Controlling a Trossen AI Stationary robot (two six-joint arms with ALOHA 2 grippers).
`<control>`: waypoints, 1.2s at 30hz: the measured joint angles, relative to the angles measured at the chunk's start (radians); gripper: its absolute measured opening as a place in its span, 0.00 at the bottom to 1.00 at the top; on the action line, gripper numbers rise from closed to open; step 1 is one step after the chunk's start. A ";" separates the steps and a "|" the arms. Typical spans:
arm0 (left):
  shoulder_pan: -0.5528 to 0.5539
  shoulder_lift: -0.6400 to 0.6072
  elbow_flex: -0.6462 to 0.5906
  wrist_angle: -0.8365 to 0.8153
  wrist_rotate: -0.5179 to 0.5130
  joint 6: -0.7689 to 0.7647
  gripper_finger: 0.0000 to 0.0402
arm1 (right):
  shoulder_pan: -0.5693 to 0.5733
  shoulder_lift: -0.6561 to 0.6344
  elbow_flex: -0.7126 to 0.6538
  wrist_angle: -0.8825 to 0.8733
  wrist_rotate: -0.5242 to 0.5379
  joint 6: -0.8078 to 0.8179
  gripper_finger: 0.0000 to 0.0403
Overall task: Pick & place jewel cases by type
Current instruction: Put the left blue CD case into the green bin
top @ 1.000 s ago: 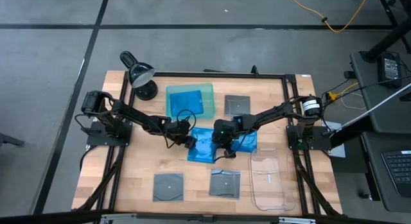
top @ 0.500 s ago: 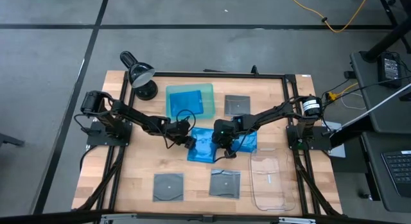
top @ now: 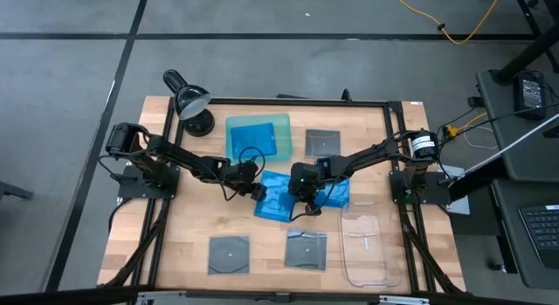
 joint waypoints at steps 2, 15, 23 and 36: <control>-0.001 0.000 0.000 0.000 0.003 0.000 0.48 | 0.000 0.000 0.000 0.000 0.000 0.000 0.02; -0.003 -0.052 0.000 -0.008 -0.018 0.001 0.48 | 0.000 0.000 0.001 -0.003 0.001 -0.004 0.02; -0.003 -0.086 0.002 -0.015 -0.039 0.002 0.48 | -0.006 0.000 0.001 -0.004 0.000 -0.011 0.02; -0.004 -0.086 0.073 0.029 -0.020 0.076 0.47 | -0.013 0.003 0.005 0.017 0.011 -0.023 0.02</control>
